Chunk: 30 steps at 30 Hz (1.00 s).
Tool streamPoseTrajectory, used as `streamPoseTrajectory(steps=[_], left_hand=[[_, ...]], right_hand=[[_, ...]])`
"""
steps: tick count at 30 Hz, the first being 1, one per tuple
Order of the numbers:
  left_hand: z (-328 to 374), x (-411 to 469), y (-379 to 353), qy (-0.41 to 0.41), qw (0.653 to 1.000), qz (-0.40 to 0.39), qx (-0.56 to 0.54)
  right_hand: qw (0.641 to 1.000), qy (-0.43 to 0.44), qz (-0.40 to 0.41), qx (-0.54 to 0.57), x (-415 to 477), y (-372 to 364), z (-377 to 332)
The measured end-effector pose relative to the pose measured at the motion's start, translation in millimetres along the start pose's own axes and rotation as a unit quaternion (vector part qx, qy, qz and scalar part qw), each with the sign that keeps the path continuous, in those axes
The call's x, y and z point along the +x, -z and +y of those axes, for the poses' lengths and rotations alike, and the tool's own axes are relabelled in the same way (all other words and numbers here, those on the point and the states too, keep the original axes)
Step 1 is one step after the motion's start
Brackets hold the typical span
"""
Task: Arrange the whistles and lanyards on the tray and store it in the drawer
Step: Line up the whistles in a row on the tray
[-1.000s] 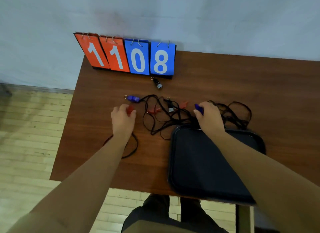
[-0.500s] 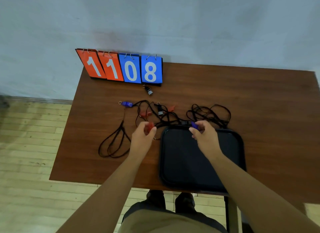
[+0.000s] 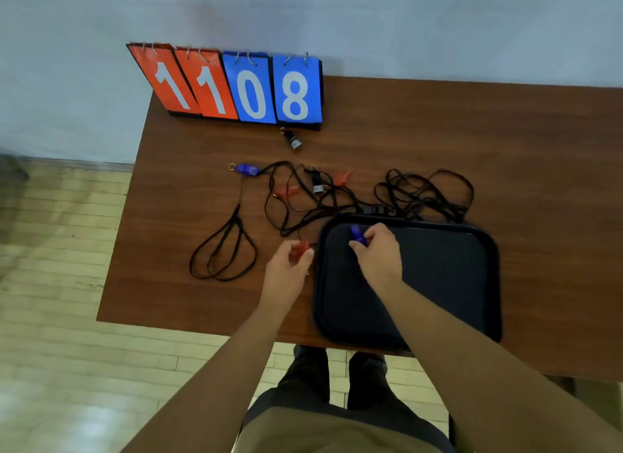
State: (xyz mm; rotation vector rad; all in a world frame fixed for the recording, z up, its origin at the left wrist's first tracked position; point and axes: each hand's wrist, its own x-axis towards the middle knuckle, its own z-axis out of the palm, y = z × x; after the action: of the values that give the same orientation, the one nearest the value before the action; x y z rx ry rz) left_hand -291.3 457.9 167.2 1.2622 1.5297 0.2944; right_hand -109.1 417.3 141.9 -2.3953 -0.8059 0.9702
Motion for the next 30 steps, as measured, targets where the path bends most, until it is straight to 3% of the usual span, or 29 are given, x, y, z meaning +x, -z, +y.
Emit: streamPoseTrajectory(steps=[7, 10, 16, 23, 25, 30], left_hand=[[6, 5, -5, -0.012, 1.000, -0.015, -0.005], [14, 5, -11, -0.030, 0.999, -0.036, 0.005], [37, -1, -39, -0.077, 0.990, -0.121, -0.016], [52, -4, -56, -0.138, 0.968, -0.211, 0.006], [50, -1, -61, -0.120, 0.974, -0.190, 0.018], [42, 20, -71, -0.064, 0.984, -0.010, 0.167]], right_hand=[[1.000, -0.017, -0.003, -0.010, 1, 3, -1], [0.998, -0.013, 0.006, 0.062, -11, 19, 1], [0.949, -0.047, -0.133, 0.283, -39, 51, 4], [0.926, -0.068, -0.159, 0.335, -38, 68, 23], [0.930, -0.069, -0.144, 0.330, -34, 70, 27], [0.972, -0.081, -0.048, 0.214, -9, 67, 34]])
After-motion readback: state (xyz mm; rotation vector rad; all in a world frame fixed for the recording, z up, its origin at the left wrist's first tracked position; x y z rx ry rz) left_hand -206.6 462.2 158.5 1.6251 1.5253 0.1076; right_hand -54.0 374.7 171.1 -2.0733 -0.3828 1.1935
